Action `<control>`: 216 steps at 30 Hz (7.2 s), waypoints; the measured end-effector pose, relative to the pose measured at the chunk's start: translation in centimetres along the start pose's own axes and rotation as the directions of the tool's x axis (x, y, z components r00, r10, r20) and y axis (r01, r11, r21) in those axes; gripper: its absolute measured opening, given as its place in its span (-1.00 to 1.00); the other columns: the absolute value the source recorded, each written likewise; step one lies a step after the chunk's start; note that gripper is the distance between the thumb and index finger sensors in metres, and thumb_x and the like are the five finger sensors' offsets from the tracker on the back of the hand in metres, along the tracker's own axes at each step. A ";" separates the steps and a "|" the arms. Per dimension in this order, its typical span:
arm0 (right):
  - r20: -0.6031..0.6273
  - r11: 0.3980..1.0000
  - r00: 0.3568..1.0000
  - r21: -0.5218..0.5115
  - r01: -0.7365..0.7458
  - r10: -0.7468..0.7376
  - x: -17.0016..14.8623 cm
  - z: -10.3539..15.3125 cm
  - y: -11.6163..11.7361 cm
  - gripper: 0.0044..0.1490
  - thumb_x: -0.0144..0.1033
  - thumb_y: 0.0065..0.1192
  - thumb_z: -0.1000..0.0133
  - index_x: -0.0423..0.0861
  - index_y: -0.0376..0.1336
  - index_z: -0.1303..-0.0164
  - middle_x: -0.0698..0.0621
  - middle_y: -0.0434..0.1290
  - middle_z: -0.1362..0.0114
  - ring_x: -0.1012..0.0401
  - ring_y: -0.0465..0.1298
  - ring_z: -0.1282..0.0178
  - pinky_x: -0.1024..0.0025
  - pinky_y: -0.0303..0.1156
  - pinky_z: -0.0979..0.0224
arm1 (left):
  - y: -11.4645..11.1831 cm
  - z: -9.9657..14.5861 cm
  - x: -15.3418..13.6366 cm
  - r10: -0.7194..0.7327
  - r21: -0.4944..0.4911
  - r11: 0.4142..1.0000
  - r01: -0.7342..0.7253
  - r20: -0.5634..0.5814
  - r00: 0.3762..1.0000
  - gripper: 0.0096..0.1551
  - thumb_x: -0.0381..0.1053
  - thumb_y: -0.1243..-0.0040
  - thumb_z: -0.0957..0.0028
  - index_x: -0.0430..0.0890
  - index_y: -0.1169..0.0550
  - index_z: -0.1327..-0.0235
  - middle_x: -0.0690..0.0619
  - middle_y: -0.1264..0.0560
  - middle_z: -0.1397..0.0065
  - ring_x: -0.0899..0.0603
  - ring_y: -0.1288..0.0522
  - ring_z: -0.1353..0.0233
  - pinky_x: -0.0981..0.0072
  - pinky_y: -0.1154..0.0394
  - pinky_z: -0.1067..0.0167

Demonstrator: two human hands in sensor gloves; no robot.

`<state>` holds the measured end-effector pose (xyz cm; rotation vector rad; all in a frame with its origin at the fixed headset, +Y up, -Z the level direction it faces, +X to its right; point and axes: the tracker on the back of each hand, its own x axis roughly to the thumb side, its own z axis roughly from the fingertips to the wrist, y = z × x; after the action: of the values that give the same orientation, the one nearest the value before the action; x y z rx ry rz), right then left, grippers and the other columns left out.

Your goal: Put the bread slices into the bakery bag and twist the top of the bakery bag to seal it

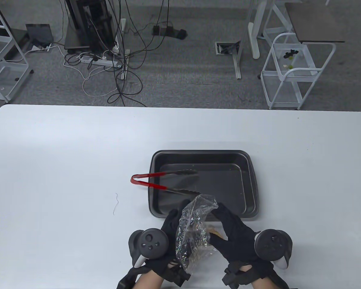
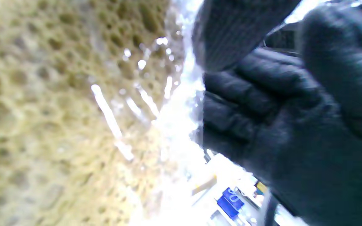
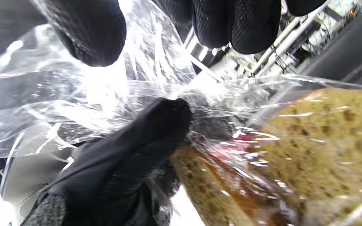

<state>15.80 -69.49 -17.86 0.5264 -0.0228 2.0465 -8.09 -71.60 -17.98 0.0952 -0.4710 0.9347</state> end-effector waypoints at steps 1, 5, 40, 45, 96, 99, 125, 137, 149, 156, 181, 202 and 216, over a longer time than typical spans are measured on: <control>-0.029 0.999 0.999 0.036 0.015 -0.014 -0.5 -0.3 0.1 0.24 0.01 0.48 -0.04 -0.36 -0.12 -0.64 -0.43 0.13 -0.64 -0.45 0.24 -0.52 -0.49 0.01 -0.47 | -0.2 0.0 0.0 0.012 -0.008 1.000 -0.012 0.004 1.000 0.13 0.10 -0.47 -0.05 -0.09 0.02 -0.59 0.07 -0.50 -0.40 -0.09 -0.64 -0.33 -0.37 -0.12 -0.61; -0.033 0.992 0.998 0.117 0.056 -0.052 -1.9 -1.2 0.4 0.18 -0.03 0.51 -0.03 -0.31 -0.04 -0.64 -0.40 0.11 -0.66 -0.46 0.17 -0.56 -0.50 -0.01 -0.47 | -0.9 0.1 0.5 -0.022 -0.046 0.999 0.024 0.037 0.999 0.14 0.09 -0.48 -0.04 -0.09 0.03 -0.59 0.07 -0.49 -0.40 -0.10 -0.63 -0.33 -0.38 -0.11 -0.62; -0.028 0.985 0.989 0.100 -0.139 0.142 1.6 0.9 2.9 -0.35 -0.26 0.33 -0.15 -0.35 0.35 -0.36 -0.43 0.26 -0.58 -0.44 0.24 -0.51 -0.47 0.02 -0.45 | 0.2 0.5 -1.1 0.083 0.108 0.992 -0.068 -0.140 0.987 -0.18 0.10 -0.30 -0.15 0.03 -0.16 -0.58 0.12 -0.61 -0.20 -0.08 -0.66 -0.23 -0.37 -0.14 -0.58; 0.005 0.974 0.988 0.166 -0.154 0.155 1.8 0.6 5.5 -0.39 -0.30 0.35 -0.13 -0.34 0.37 -0.32 -0.40 0.23 -0.60 -0.42 0.21 -0.54 -0.46 0.02 -0.46 | 0.6 0.7 -2.0 0.168 0.147 0.979 -0.144 -0.166 0.972 -0.20 0.15 -0.18 -0.18 0.02 -0.11 -0.59 0.15 -0.58 -0.27 -0.10 -0.63 -0.30 -0.35 -0.13 -0.59; 0.484 0.126 -0.225 -0.591 -0.797 0.846 5.5 -1.7 2.5 0.74 0.14 0.69 0.30 0.16 -0.62 -0.43 -0.35 -0.51 -0.61 -0.42 -0.23 -0.66 -0.49 -0.20 -0.52 | 0.0 -9.4 -2.0 0.070 -0.838 0.478 -0.261 -0.260 0.963 -0.45 0.16 -0.30 -0.03 -0.07 -0.63 -0.22 0.19 -0.76 0.42 0.03 -0.76 0.35 -0.11 -0.57 -0.33; 0.496 0.144 -0.210 -0.583 -0.800 0.843 5.3 -2.1 2.9 0.54 0.14 0.67 0.27 0.25 -0.41 -0.52 -0.34 -0.43 -0.64 -0.42 -0.19 -0.66 -0.49 -0.18 -0.51 | -1.1 -9.2 -2.2 0.062 -0.856 0.438 -0.274 -0.276 0.959 -0.45 0.19 -0.29 -0.03 -0.07 -0.65 -0.18 0.20 -0.77 0.45 0.03 -0.77 0.37 -0.11 -0.58 -0.32; 0.295 0.763 0.761 0.135 -0.632 0.578 6.6 -3.1 0.9 -0.50 -0.21 0.51 0.12 -0.38 0.59 0.30 -0.28 0.69 -0.13 -0.19 0.67 0.02 -0.45 0.18 -0.46 | -0.1 0.0 5.7 -0.738 0.056 0.674 0.737 0.110 0.666 -0.20 0.31 -0.44 0.02 0.04 -0.41 -0.42 0.14 -0.69 -0.03 -0.07 -0.70 -0.04 -0.23 -0.28 -0.57; -0.372 0.903 0.928 0.398 0.158 0.001 0.9 -3.4 1.0 -0.51 -0.18 0.50 0.10 -0.41 0.61 0.49 -0.32 0.74 0.06 -0.18 0.70 0.24 -0.36 0.26 -0.37 | -3.1 2.5 6.4 -0.953 0.315 0.298 0.901 0.054 0.297 -0.26 0.32 -0.25 -0.09 0.05 -0.33 -0.46 0.15 -0.64 -0.09 -0.05 -0.67 -0.09 -0.23 -0.23 -0.60; -0.561 0.754 0.791 0.402 0.519 -0.245 -1.8 -1.6 2.2 -0.24 0.00 0.29 -0.17 -0.48 0.41 -0.09 -0.47 0.45 -0.33 -0.31 0.54 -0.11 -0.40 0.12 -0.39 | -1.9 1.0 5.6 -0.897 0.064 0.430 0.900 0.140 0.419 -0.40 0.25 -0.04 -0.17 0.07 -0.38 -0.44 0.13 -0.65 0.03 -0.06 -0.67 -0.01 -0.26 -0.26 -0.59; -0.075 0.826 0.904 0.381 0.415 -0.420 1.5 -2.0 -2.9 0.29 0.27 0.29 -0.14 -0.03 -0.42 -0.67 -0.47 -0.29 -0.70 -0.55 -0.02 -0.58 -0.56 -0.12 -0.44 | 3.5 -3.3 2.0 -0.269 -0.501 0.829 0.250 0.036 0.963 -0.39 0.24 -0.08 -0.18 0.01 -0.42 -0.43 0.11 -0.68 0.08 -0.07 -0.68 0.04 -0.25 -0.34 -0.53; 0.650 0.265 -0.342 -0.650 -0.712 0.678 9.0 0.7 3.7 0.13 -0.05 0.71 0.24 -0.03 0.09 -0.44 -0.27 0.31 -0.50 -0.11 0.63 -0.17 -0.23 0.35 -0.41 | -2.4 -4.7 -1.5 0.219 -0.848 0.338 -0.408 -0.351 0.910 -0.33 0.23 -0.23 0.00 -0.09 -0.61 -0.30 0.10 -0.78 0.29 -0.08 -0.77 0.22 -0.23 -0.49 -0.38; 0.168 0.854 0.904 0.296 -0.427 0.394 5.0 -3.4 2.0 -0.44 -0.23 0.49 0.12 -0.35 0.58 0.09 -0.27 0.75 0.20 0.04 0.73 0.52 -0.35 0.34 -0.37 | 0.4 2.2 6.7 -0.890 0.152 0.447 0.882 0.175 0.421 -0.20 0.32 -0.42 0.07 0.07 -0.44 -0.41 0.12 -0.68 -0.15 -0.10 -0.68 -0.19 -0.28 -0.16 -0.63; -0.456 0.858 0.887 0.427 0.287 -0.069 -1.3 -3.0 2.6 -0.39 -0.14 0.44 0.01 -0.39 0.54 0.04 -0.33 0.70 0.13 -0.03 0.72 0.44 -0.30 0.31 -0.33 | -2.2 2.9 6.1 -0.944 0.219 0.285 0.933 0.233 0.234 -0.39 0.22 -0.21 -0.08 0.15 -0.41 -0.41 0.10 -0.69 -0.09 -0.12 -0.70 -0.14 -0.29 -0.18 -0.62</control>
<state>13.13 -71.24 -20.54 0.3491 0.7994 1.9303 -4.28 -69.14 -12.50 0.5291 -0.5798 -0.3510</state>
